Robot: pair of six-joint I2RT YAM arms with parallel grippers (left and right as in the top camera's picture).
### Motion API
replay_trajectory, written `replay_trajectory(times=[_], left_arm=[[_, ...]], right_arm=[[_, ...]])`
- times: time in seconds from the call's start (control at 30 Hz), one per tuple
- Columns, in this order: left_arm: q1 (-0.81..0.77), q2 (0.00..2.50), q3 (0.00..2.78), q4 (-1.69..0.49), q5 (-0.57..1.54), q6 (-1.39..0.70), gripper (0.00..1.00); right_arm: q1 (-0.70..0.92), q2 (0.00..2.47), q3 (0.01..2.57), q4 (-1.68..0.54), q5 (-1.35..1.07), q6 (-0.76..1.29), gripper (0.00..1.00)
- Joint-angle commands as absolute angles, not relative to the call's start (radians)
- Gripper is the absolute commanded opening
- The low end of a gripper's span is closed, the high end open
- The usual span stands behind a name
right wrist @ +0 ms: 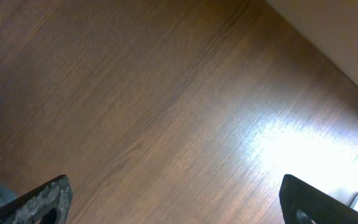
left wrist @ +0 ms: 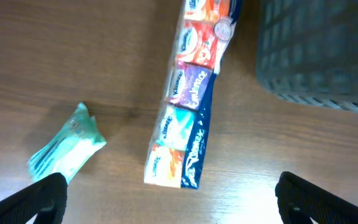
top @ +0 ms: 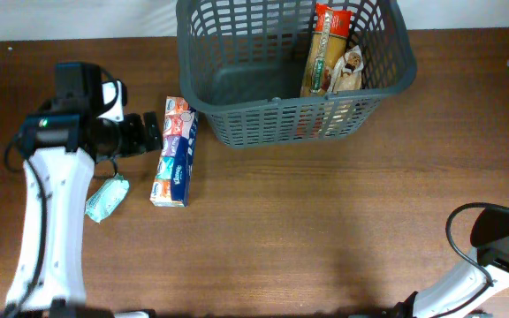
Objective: Pack container
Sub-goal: 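Move the left gripper to the Kleenex tissue multi-pack and grasp it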
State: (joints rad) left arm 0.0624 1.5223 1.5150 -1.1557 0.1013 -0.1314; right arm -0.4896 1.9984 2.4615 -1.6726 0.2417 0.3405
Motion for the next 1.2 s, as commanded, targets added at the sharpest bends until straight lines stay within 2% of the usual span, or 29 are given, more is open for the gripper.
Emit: replay_trajectory(times=[0.0,0.23,0.6,1.17], left_arm=[[0.065,1.624,1.523,-1.133,0.174,-0.039,1.0],[0.053,1.774,1.523,-1.074,0.179,-0.025,1.0],[-0.097,1.851,1.524,-0.966,0.026,-0.03,1.0],[-0.096,2.085,1.524,-0.949,0.029,-0.036,1.0]], right_arm=[[-0.491,1.989,2.457,-1.671,0.236,0.35,0.99],[-0.491,1.989,2.457,-1.671,0.236,0.35,0.99],[-0.491,1.989,2.457,-1.671,0.236,0.35,0.99],[-0.491,1.989,2.457,-1.671,0.236,0.35,0.99]])
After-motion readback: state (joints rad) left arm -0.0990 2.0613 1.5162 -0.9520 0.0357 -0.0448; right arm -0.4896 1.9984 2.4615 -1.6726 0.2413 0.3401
